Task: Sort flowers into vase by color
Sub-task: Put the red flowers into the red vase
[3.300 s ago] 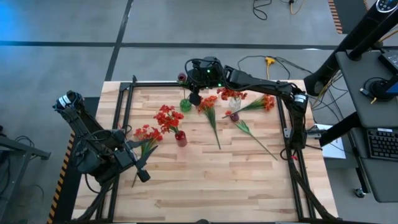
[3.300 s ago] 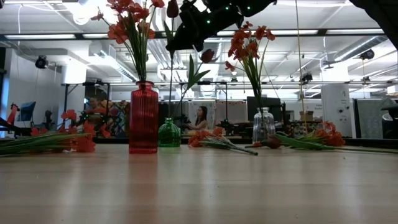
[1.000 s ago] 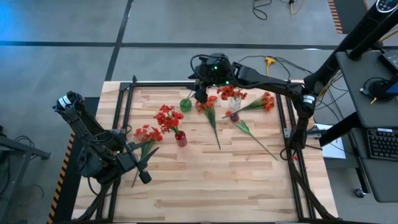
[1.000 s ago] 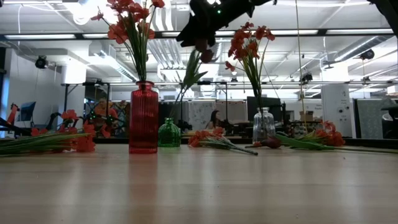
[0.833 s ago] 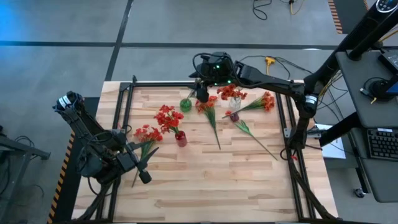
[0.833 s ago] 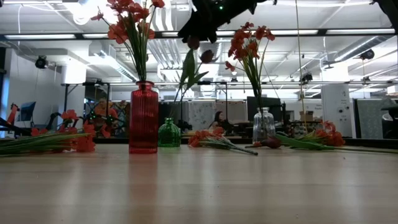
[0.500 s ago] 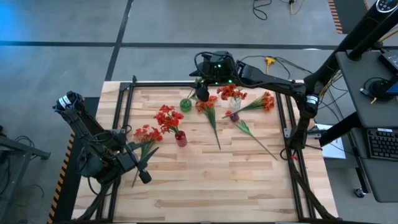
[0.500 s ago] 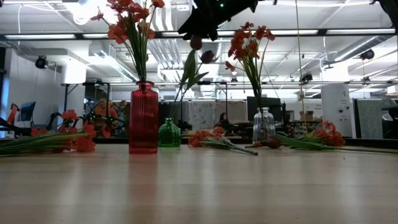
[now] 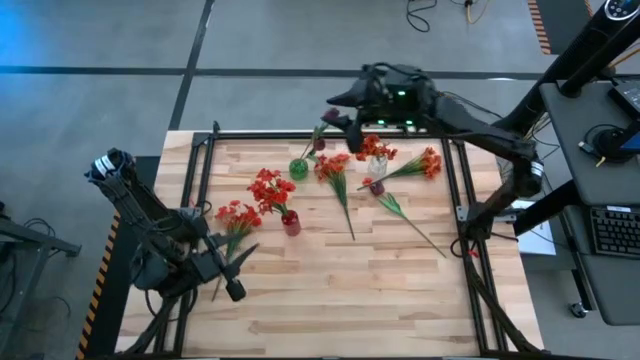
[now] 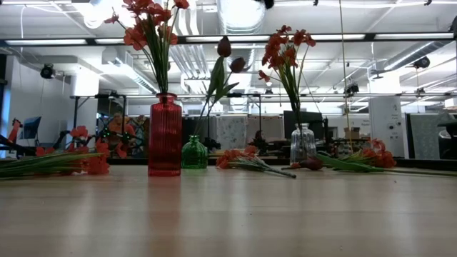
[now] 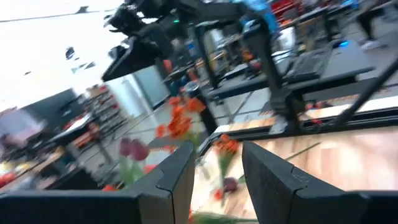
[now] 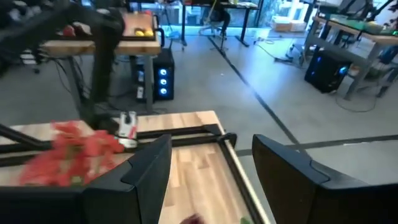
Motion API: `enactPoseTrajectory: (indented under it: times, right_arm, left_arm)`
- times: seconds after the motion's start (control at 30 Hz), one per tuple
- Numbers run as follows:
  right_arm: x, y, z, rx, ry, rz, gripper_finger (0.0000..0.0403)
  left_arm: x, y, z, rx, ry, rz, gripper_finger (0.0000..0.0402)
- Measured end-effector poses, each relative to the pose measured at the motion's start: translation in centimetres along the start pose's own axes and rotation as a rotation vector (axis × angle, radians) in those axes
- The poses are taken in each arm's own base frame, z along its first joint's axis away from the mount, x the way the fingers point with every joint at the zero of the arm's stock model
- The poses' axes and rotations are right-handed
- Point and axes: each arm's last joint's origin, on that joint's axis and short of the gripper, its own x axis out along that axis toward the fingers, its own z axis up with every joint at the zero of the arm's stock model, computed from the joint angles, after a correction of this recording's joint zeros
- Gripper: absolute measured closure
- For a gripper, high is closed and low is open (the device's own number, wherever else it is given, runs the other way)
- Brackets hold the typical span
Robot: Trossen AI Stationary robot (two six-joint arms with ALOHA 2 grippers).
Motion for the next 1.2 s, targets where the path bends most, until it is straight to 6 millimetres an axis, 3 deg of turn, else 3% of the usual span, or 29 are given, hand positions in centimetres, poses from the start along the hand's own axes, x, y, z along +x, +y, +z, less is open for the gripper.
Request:
enactPoseTrajectory:
  times: [0.23, 0.4, 0.47, 0.8, 1.0, 1.1, 1.2]
  right_arm:
    - [-5.5, 3.1, 1.4, 0.073, 0.044, 0.087, 0.0186]
    - [-8.5, 5.1, 1.7, 0.071, 0.082, 0.157, 0.0187]
    - [-9.3, 5.7, 1.6, 0.066, 0.102, 0.164, 0.0187]
    - [-10.5, 6.8, 0.7, 0.04, 0.218, 0.136, 0.0187]
    - [-10.5, 6.9, -1.0, 0.114, 0.4, 0.126, 0.0187]
    - [-11.0, 6.9, -2.0, 0.166, 0.52, 0.11, 0.0187]
    - [-11.6, 6.9, -3.0, 0.222, 0.645, 0.086, 0.0187]
  left_arm:
    - [1.0, -3.2, 2.1, 0.009, -0.069, -0.092, 0.0284]
    - [1.3, -6.3, 4.1, 0.038, 0.061, 0.088, 0.0284]
    - [0.9, -7.7, 5.2, 0.046, 0.056, 0.074, 0.0284]
    - [-0.3, -14.6, 7.1, 0.158, 0.033, 0.016, 0.0307]
    - [0.2, -17.5, 5.7, 0.246, -0.11, -0.283, 0.0344]
    - [0.6, -17.9, 4.4, 0.25, -0.07, -0.386, 0.0363]
    - [1.4, -16.9, 3.9, 0.216, -0.004, -0.485, 0.038]
